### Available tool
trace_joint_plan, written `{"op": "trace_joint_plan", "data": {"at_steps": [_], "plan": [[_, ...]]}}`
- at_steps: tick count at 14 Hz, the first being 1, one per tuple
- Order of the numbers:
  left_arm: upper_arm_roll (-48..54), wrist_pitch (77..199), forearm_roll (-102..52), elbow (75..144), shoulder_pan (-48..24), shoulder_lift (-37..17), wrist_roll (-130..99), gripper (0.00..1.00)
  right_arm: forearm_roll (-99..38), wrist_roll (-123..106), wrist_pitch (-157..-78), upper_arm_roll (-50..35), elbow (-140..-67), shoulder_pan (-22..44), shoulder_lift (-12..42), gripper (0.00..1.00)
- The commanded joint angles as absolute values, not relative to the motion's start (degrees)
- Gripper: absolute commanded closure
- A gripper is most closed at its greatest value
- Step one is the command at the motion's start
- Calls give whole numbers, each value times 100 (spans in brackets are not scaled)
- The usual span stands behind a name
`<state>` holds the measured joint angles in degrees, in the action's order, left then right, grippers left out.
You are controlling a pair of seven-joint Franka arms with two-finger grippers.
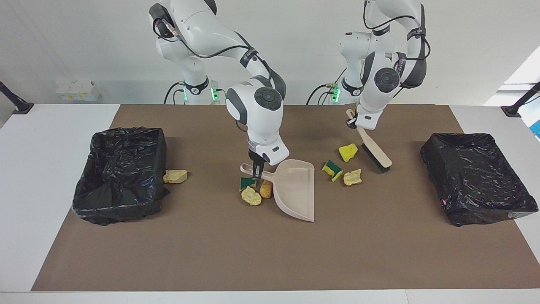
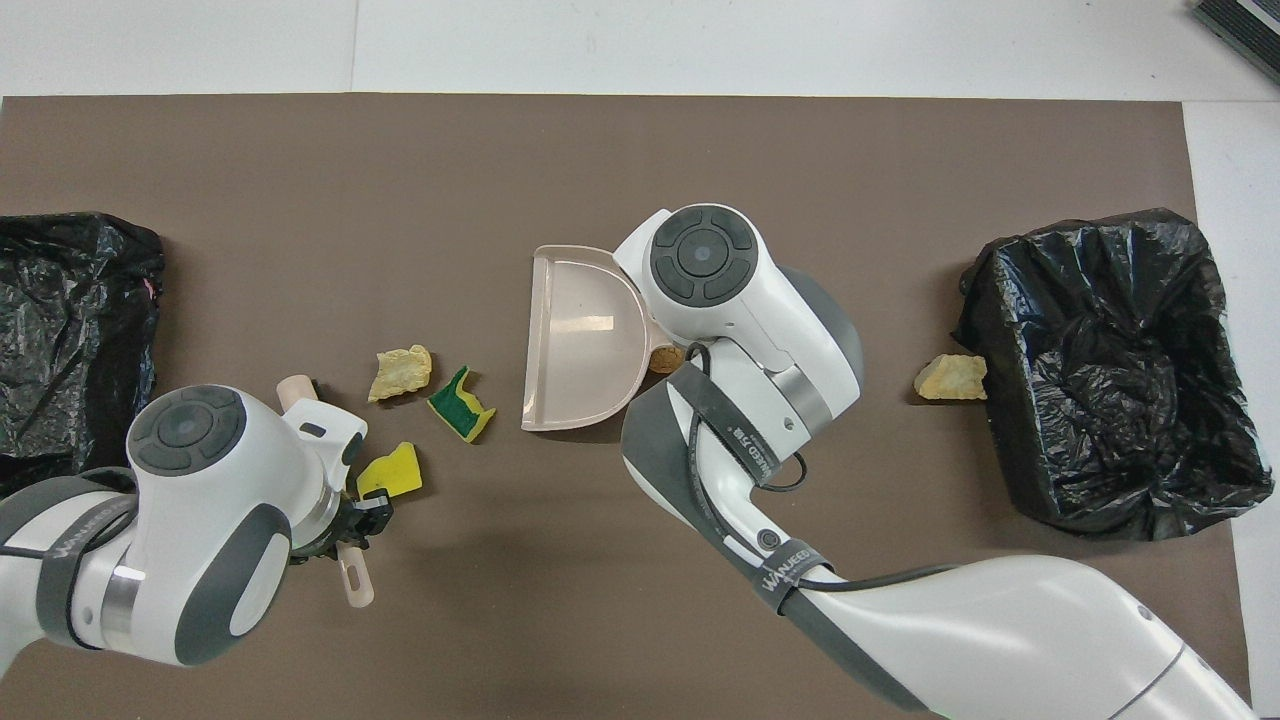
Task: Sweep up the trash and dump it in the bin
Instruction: 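Sweep sponges and trash into the dustpan with the left gripper's brush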
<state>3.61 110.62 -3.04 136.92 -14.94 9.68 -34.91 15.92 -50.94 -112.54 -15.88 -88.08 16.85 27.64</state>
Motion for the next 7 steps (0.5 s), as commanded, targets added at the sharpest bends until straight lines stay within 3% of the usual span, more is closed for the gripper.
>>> {"op": "trace_joint_plan", "data": {"at_steps": [1,7], "plan": [[272,11425,-755,13606,-1739,722,-2945,100,1714,-5755,-11451,-1644,-9079,1635,2750,100],[281,11584,-992,13324,-2381,404,-2278,100,1740,-5748,-11689,-1644,-9079,1714,2839,100]]}}
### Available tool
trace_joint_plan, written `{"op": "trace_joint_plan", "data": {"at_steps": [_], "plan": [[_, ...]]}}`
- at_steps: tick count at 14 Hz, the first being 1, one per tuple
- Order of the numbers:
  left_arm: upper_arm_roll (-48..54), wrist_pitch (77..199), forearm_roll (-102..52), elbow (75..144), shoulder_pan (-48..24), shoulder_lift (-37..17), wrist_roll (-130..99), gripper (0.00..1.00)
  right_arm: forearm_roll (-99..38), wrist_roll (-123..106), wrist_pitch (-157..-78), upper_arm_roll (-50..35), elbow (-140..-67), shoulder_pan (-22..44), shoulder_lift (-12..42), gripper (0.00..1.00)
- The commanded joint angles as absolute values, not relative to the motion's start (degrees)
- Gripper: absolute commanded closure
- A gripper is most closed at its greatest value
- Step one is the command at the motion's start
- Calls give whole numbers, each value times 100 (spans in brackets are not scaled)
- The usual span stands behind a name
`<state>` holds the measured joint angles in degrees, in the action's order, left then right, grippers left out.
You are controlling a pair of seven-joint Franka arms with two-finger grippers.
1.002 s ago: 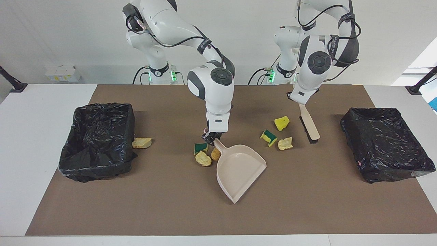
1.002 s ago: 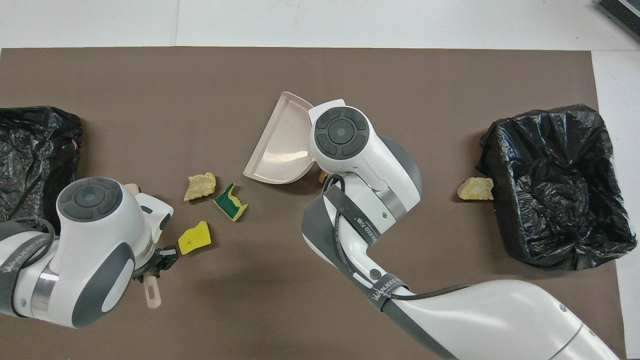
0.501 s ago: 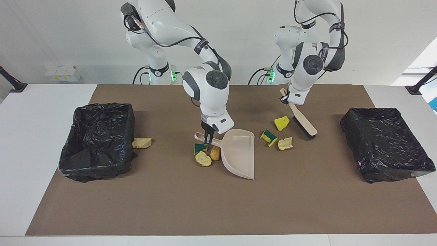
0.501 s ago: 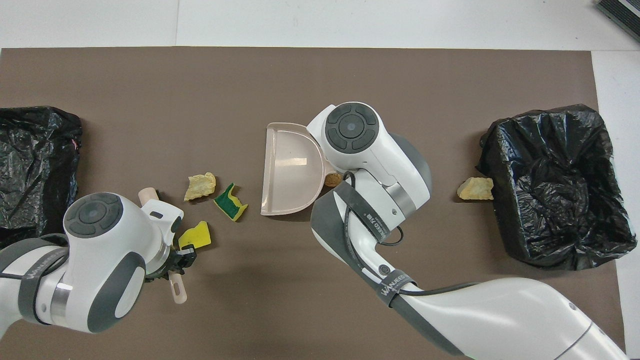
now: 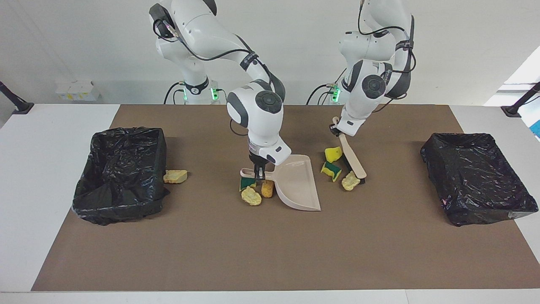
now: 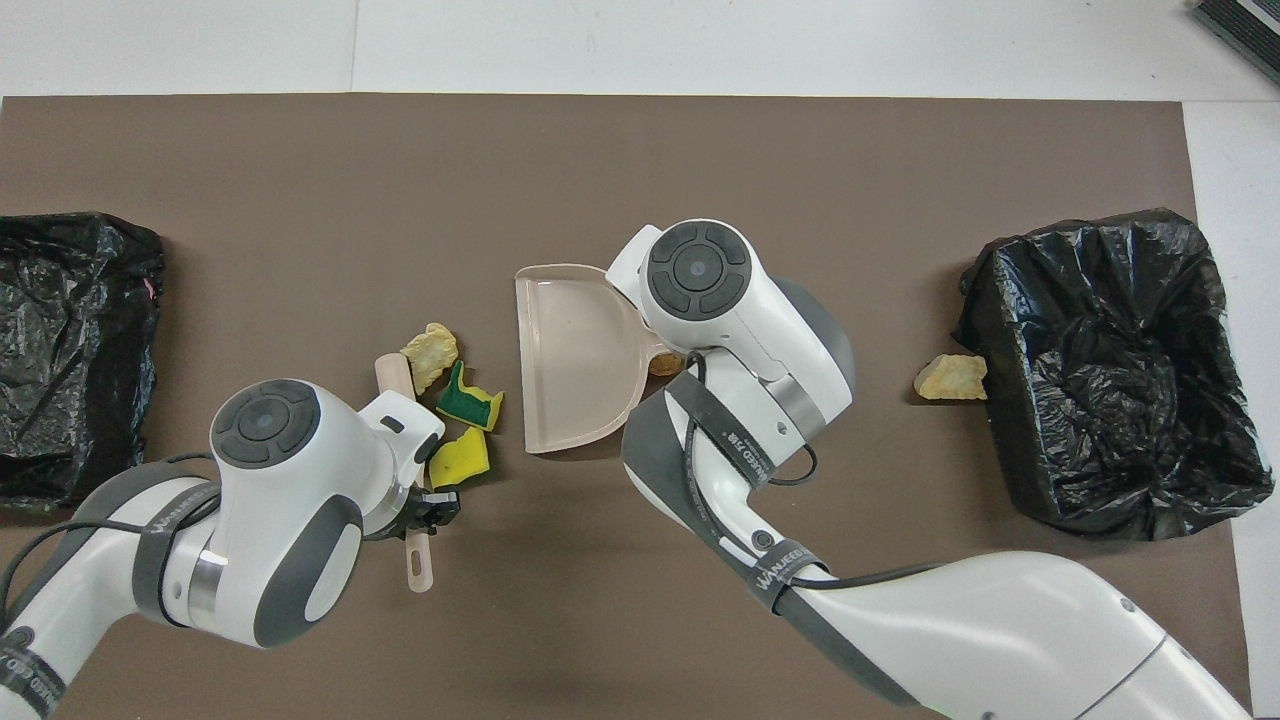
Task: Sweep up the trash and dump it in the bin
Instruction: 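Sweep sponges and trash into the dustpan with the left gripper's brush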
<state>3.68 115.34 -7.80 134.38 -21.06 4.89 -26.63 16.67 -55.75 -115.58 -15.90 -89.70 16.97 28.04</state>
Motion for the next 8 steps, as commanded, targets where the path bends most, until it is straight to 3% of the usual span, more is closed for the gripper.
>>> {"op": "trace_joint_plan", "data": {"at_steps": [1,5,8], "plan": [[281,11593,-1019,13316,-2565,413,-2155,100,1740,-5739,-11698,-1644,-9079,1714,2839,100],[281,11593,-1352,13105,-3058,378,-1837,100,1731,-5739,-11707,-1644,-9097,1696,2839,100],[281,11540,-1459,12448,-3199,2,-1828,100,1731,-5739,-11698,-1644,-9097,1661,2839,100]]}}
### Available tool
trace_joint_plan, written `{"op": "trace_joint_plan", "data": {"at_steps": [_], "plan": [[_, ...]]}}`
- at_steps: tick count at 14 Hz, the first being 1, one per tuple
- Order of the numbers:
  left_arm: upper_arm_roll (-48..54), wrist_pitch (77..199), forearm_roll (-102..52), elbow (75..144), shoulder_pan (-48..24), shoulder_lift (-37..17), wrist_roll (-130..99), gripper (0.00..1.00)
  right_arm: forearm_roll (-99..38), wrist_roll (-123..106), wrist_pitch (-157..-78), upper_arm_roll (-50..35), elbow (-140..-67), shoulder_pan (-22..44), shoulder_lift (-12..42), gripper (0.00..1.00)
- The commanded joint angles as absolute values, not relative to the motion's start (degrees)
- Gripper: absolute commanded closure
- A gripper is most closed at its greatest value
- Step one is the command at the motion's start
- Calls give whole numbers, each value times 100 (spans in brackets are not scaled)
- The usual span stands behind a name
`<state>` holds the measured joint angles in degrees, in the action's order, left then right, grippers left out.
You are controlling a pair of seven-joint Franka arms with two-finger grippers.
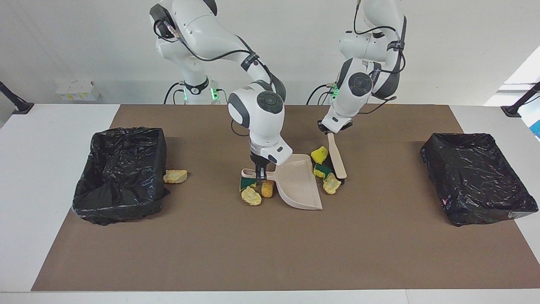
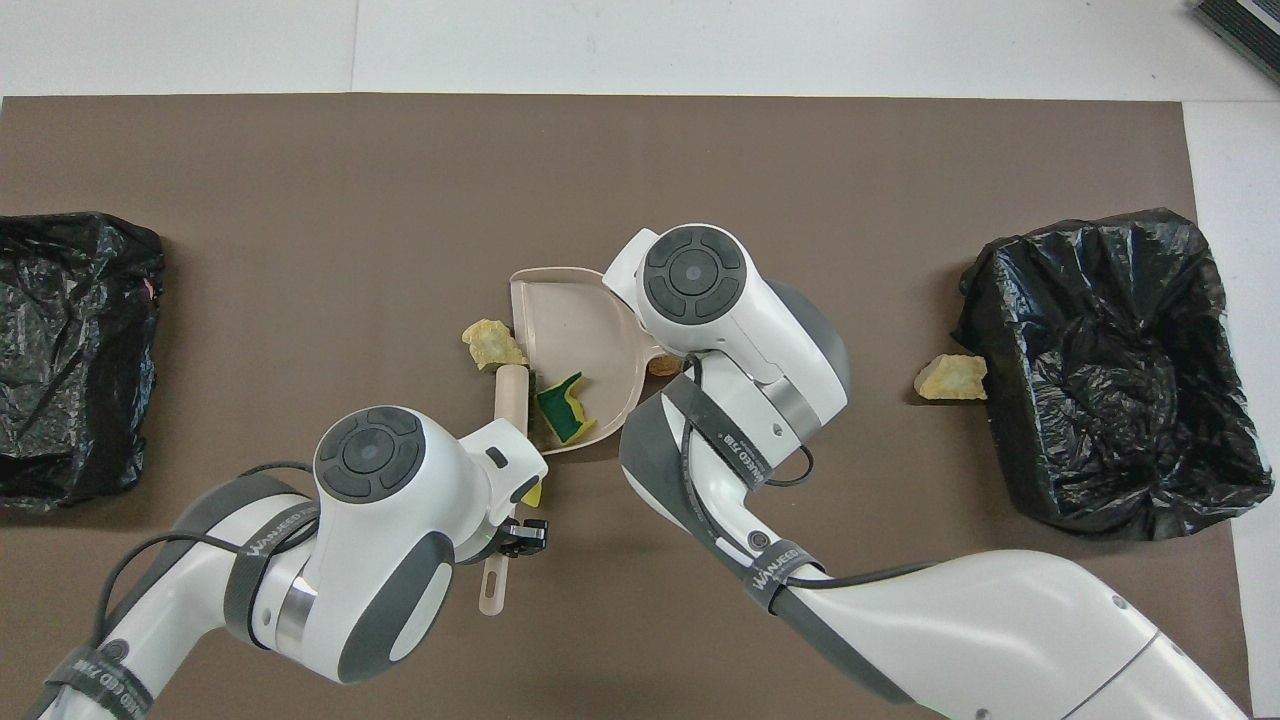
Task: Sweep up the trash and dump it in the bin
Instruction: 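Sweep sponges and trash into the dustpan with the left gripper's brush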
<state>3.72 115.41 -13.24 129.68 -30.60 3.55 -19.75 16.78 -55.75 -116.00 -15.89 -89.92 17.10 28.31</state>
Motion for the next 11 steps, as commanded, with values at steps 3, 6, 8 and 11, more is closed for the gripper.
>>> {"op": "trace_joint_plan", "data": {"at_steps": [3,6,8,11], "plan": [[264,10927,-1468,11997,-3270,-106,-1925,100,1731,-5748,-11681,-1652,-9088,1635,2839,100],[237,10503,-1459,11997,-3191,88,-2624,100,1723,-5739,-11637,-1644,-9079,1626,2839,100],[211,10442,-1398,12041,-3138,123,-3214,100,1731,-5739,-11593,-1644,-9079,1635,2839,100],[211,9627,-1362,12094,-2980,246,-3942,100,1731,-5791,-11470,-1644,-9079,1609,2795,100]]}}
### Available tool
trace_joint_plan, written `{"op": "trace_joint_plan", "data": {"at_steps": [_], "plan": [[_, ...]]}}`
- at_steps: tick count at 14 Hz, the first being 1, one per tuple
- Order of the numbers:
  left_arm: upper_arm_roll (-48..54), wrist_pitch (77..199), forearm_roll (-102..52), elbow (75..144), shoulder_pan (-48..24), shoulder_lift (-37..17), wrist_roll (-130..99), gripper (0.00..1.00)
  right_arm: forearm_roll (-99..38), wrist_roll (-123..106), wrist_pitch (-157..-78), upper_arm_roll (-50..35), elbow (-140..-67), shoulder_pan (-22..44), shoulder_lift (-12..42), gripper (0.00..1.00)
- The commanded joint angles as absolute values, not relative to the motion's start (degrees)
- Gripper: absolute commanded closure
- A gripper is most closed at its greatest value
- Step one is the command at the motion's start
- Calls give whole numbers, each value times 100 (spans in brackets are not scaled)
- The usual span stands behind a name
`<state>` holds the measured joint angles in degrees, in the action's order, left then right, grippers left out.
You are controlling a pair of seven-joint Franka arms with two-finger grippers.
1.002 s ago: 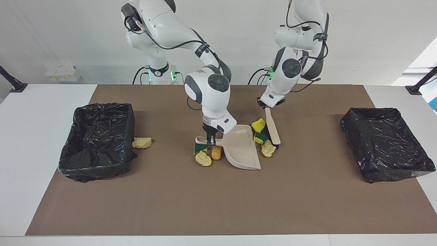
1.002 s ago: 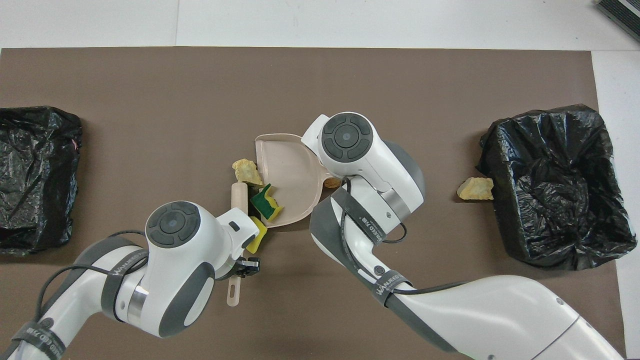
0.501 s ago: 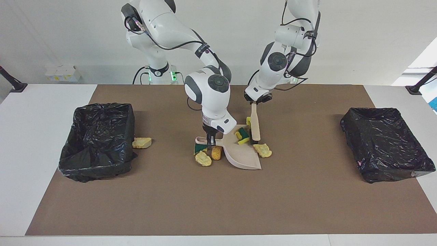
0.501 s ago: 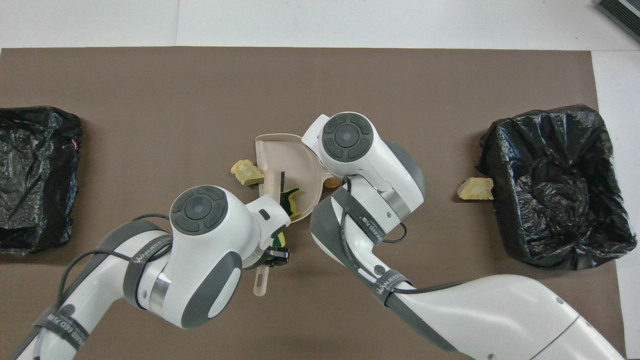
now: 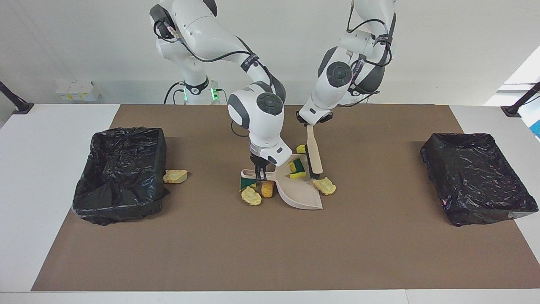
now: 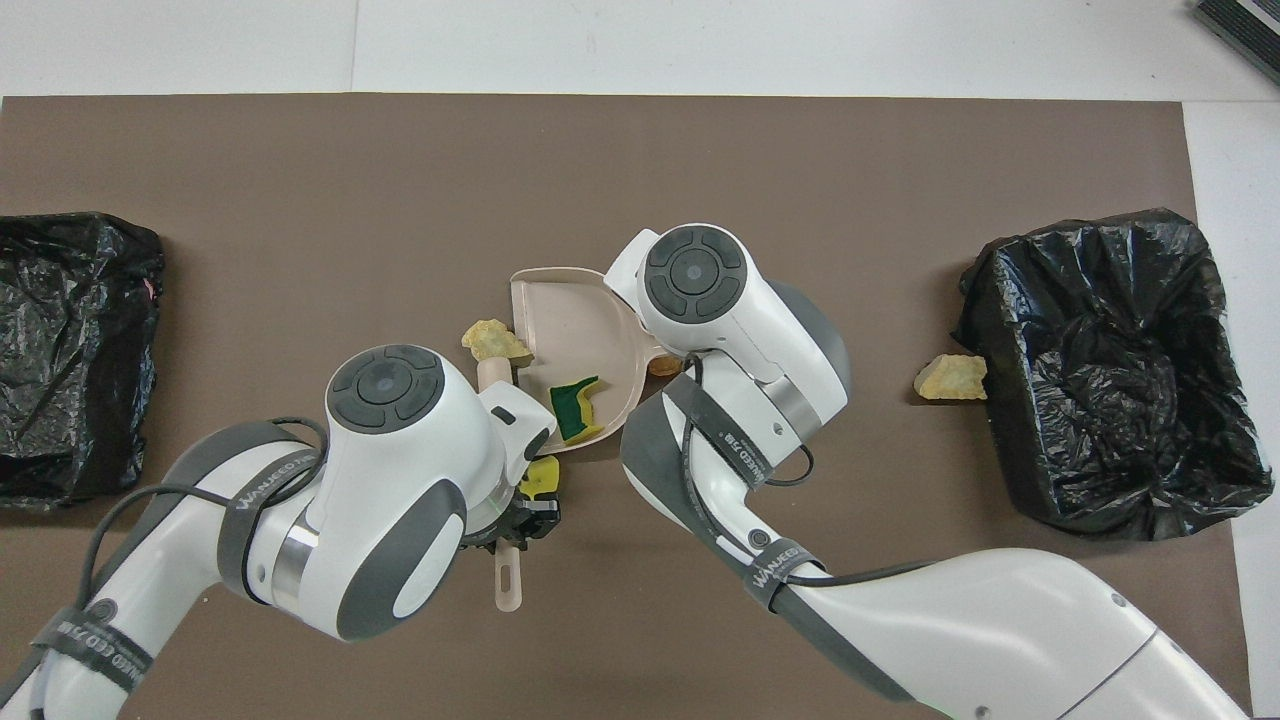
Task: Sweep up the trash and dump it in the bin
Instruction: 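Sweep sponges and trash into the dustpan with the left gripper's brush, then sweep more trash into the dustpan with the brush in the left gripper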
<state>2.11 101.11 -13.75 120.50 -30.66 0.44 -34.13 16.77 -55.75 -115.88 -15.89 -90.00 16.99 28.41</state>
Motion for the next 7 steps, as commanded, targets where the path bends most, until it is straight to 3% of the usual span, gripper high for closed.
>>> {"op": "trace_joint_plan", "data": {"at_steps": [1,4,7], "plan": [[202,9589,-1336,12085,-2936,246,-4364,100,1731,-5775,-11426,-1644,-9114,1600,2743,100],[211,9729,-1327,12155,-2865,255,-5315,100,1731,-5765,-11400,-1644,-9132,1495,2593,100],[228,9957,-1327,12777,-2883,631,-6001,100,1740,-5730,-11461,-1635,-9473,1512,2409,100]]}}
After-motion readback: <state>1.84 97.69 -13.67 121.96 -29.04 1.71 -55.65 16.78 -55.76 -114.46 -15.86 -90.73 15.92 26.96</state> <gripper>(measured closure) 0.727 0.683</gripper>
